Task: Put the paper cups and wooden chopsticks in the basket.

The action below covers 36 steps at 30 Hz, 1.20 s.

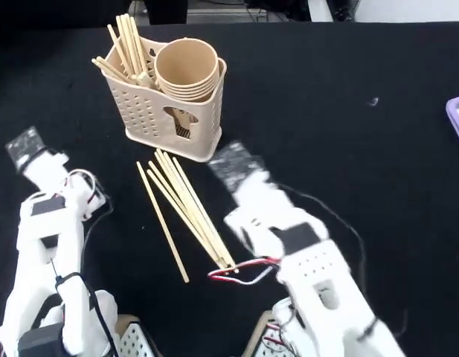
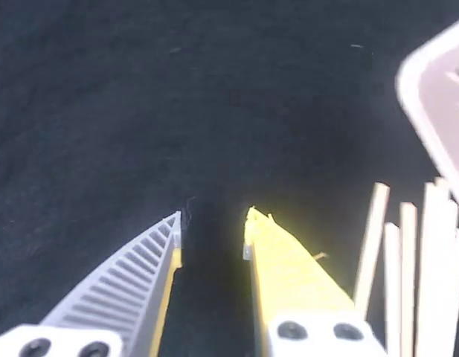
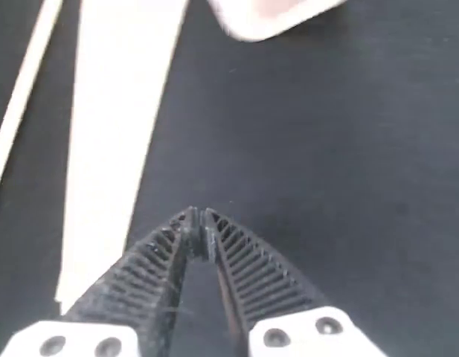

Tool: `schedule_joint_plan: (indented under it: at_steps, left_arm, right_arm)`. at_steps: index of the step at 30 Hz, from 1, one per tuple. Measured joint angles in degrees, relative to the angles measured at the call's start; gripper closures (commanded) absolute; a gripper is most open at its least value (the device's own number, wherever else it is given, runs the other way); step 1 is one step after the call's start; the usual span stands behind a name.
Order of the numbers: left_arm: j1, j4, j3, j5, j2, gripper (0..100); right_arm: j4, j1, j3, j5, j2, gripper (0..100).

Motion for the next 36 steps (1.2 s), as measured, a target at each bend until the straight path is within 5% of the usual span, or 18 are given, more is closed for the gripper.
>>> schedule_joint_plan:
  at_steps: [11,17,26,36]
  left_arm:
    - [8.6,20.5,-12.3,-0.5,0.0,78]
    - [17.3,28.0,-13.7,5.5,0.0,78]
    - [25.8,28.8,-13.7,10.1,0.8,77]
    - [29.5,24.5,-19.7,10.5,21.7,77]
  right_arm:
    - [-0.6,8.9,3.7,-10.8,-13.6,98.2]
    - [-4.0,9.8,4.4,-11.3,-12.3,98.3]
    - [-6.8,9.8,4.4,-11.4,-4.9,98.3]
    - [-7.1,9.8,4.4,-11.4,-3.7,98.3]
